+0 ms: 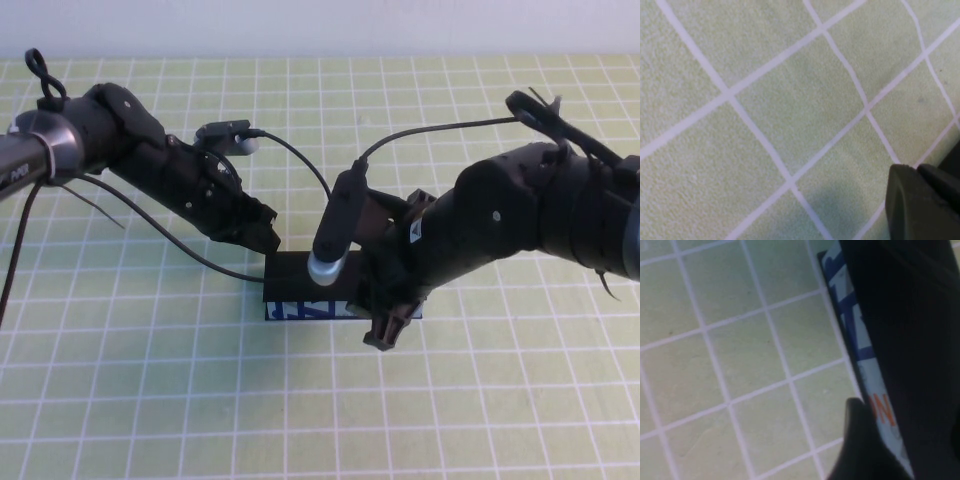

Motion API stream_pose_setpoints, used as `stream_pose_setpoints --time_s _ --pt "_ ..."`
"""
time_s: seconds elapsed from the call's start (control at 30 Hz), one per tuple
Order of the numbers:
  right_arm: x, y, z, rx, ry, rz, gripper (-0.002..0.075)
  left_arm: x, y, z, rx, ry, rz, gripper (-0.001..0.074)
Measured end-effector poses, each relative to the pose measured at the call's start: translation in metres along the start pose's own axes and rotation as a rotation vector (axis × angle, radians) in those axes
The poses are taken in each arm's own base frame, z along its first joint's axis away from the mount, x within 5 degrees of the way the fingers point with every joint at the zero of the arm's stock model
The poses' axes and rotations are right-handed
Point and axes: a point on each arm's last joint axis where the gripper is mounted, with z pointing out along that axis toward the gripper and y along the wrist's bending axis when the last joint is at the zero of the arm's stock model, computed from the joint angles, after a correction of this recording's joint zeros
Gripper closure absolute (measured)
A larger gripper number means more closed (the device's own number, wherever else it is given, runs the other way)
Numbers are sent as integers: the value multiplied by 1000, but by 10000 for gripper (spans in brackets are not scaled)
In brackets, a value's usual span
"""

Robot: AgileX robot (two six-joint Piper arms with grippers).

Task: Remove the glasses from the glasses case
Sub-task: Pick up the glasses from the glasses case

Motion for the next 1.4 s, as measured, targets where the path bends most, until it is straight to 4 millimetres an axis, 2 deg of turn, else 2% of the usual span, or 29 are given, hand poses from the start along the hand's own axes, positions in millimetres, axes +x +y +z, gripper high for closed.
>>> stream_pose_setpoints --time_s 0.2,0.43,0.9,1.23,1.3,1.4 --pt "0 -6 13 57 -19 -36 391 0 0 0 0 0 0 739" --pt "5 -5 30 37 13 -34 391 0 0 0 1 -1 -1 739" --pt "9 -6 49 49 23 -95 401 0 0 0 1 -3 -2 739" --pt "8 -9 52 69 18 -119 482 0 0 0 1 -4 -2 739" --pt "8 -9 51 73 16 -123 514 0 0 0 1 -4 -2 739" --pt "8 -10 51 78 21 -137 604 0 0 0 1 -4 -2 739"
